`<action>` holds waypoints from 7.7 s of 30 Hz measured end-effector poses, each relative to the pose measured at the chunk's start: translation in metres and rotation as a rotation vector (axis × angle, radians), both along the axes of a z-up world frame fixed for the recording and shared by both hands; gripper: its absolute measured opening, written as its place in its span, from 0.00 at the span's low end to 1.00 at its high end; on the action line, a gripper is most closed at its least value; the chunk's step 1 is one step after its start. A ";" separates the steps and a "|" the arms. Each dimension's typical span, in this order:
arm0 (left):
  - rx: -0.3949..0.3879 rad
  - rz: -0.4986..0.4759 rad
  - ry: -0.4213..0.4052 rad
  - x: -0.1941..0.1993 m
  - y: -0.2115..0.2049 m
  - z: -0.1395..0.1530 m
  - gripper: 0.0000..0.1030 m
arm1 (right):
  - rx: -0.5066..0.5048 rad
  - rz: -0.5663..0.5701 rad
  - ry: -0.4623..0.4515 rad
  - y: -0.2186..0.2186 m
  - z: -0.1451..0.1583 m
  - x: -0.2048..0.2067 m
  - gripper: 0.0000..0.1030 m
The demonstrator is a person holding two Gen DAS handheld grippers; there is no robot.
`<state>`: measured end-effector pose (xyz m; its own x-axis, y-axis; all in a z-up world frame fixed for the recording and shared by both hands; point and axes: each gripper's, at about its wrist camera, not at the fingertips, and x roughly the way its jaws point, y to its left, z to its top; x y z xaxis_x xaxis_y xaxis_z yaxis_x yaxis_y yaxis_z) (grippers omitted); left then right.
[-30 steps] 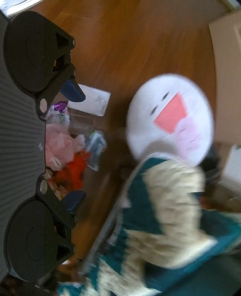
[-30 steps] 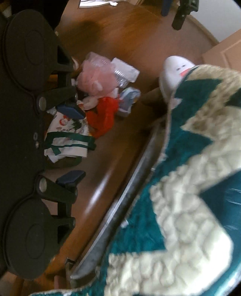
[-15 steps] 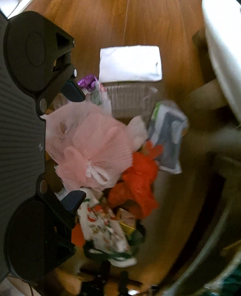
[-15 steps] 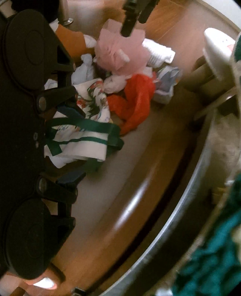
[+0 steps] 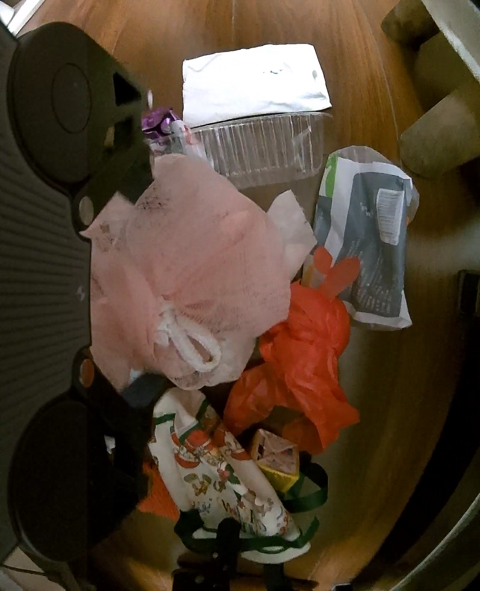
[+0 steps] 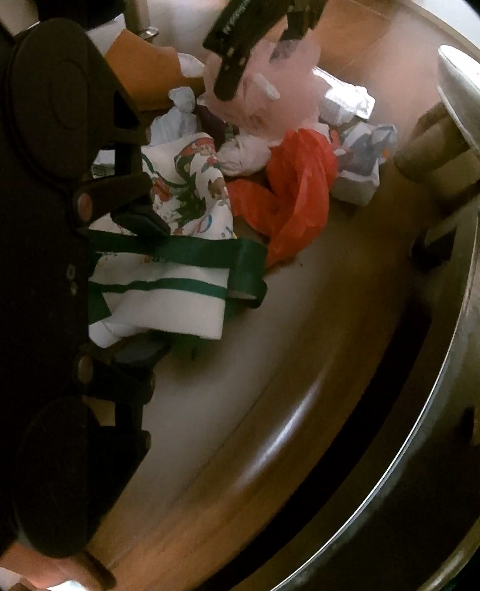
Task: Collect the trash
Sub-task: 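Lower both tools to the pile, grasp pink mesh bag with left while right grasps white-green printed bag, then lift both bags and carry them over the teal wastebasket, then open both grippers to drop the bags into the wastebasket, then lower both tools to the pile, grasp red plastic bag with left while right grasps yellow juice carton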
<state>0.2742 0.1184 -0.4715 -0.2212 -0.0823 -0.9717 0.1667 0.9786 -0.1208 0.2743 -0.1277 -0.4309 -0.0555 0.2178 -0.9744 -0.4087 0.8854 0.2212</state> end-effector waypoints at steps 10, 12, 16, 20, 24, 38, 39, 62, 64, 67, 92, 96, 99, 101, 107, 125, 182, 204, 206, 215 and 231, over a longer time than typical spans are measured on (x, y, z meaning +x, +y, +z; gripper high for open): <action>-0.022 0.057 -0.013 0.002 0.007 0.010 0.36 | 0.012 0.043 -0.041 0.003 0.014 -0.008 0.06; -0.033 0.070 -0.015 0.002 0.011 0.017 0.33 | 0.023 0.048 -0.049 0.004 0.023 -0.012 0.05; -0.045 0.064 -0.031 0.002 0.017 0.041 0.32 | 0.045 0.040 -0.066 0.005 0.048 -0.019 0.04; -0.035 0.042 -0.075 0.001 0.020 0.077 0.32 | 0.057 0.000 -0.081 0.007 0.077 -0.025 0.04; -0.043 0.053 -0.154 0.004 0.025 0.127 0.32 | 0.071 -0.020 -0.140 0.009 0.119 -0.031 0.03; -0.115 0.152 -0.552 -0.006 0.020 0.336 0.32 | 0.126 -0.020 -0.515 -0.002 0.305 -0.067 0.02; -0.121 0.157 -0.579 -0.007 0.019 0.351 0.32 | 0.129 -0.016 -0.545 -0.004 0.318 -0.070 0.02; -0.158 0.080 -1.066 -0.052 -0.075 0.637 0.32 | 0.134 -0.007 -1.232 -0.048 0.610 -0.095 0.01; -0.167 0.083 -1.092 -0.041 -0.083 0.654 0.32 | 0.131 -0.023 -1.260 -0.054 0.628 -0.084 0.01; -0.172 0.070 -1.123 -0.024 -0.098 0.680 0.32 | 0.119 -0.043 -1.288 -0.058 0.649 -0.066 0.01; -0.164 0.020 -0.972 0.166 -0.167 0.619 0.32 | 0.094 -0.176 -1.039 -0.061 0.615 0.133 0.02; -0.151 0.028 -0.924 0.184 -0.166 0.595 0.32 | 0.089 -0.166 -0.978 -0.058 0.596 0.154 0.02; -0.149 0.037 -0.881 0.195 -0.163 0.579 0.33 | 0.080 -0.161 -0.927 -0.054 0.584 0.166 0.05; -0.146 0.047 -0.859 0.200 -0.162 0.570 0.34 | 0.066 -0.158 -0.901 -0.051 0.577 0.169 0.08; -0.156 0.045 -0.861 0.200 -0.164 0.565 0.47 | 0.054 -0.151 -0.851 -0.049 0.561 0.171 0.19; -0.171 0.065 -0.957 0.123 -0.158 0.622 0.66 | 0.081 -0.174 -0.887 -0.071 0.602 0.098 0.29; -0.046 0.154 -0.463 0.001 -0.003 0.303 0.99 | 0.154 -0.034 -0.254 -0.018 0.260 -0.041 0.54; -0.018 -0.046 -0.121 0.046 -0.043 0.054 0.99 | -0.001 0.219 0.024 0.023 0.031 -0.019 0.53; -0.014 -0.016 -0.098 0.047 -0.040 0.036 0.99 | -0.019 0.244 0.019 0.028 0.019 -0.020 0.53; 0.006 0.072 -0.043 0.048 -0.029 -0.012 0.98 | -0.064 0.334 -0.012 0.043 -0.026 -0.026 0.53; -0.015 0.130 -0.033 0.043 -0.022 -0.017 0.57 | -0.096 0.368 -0.061 0.051 -0.031 -0.032 0.51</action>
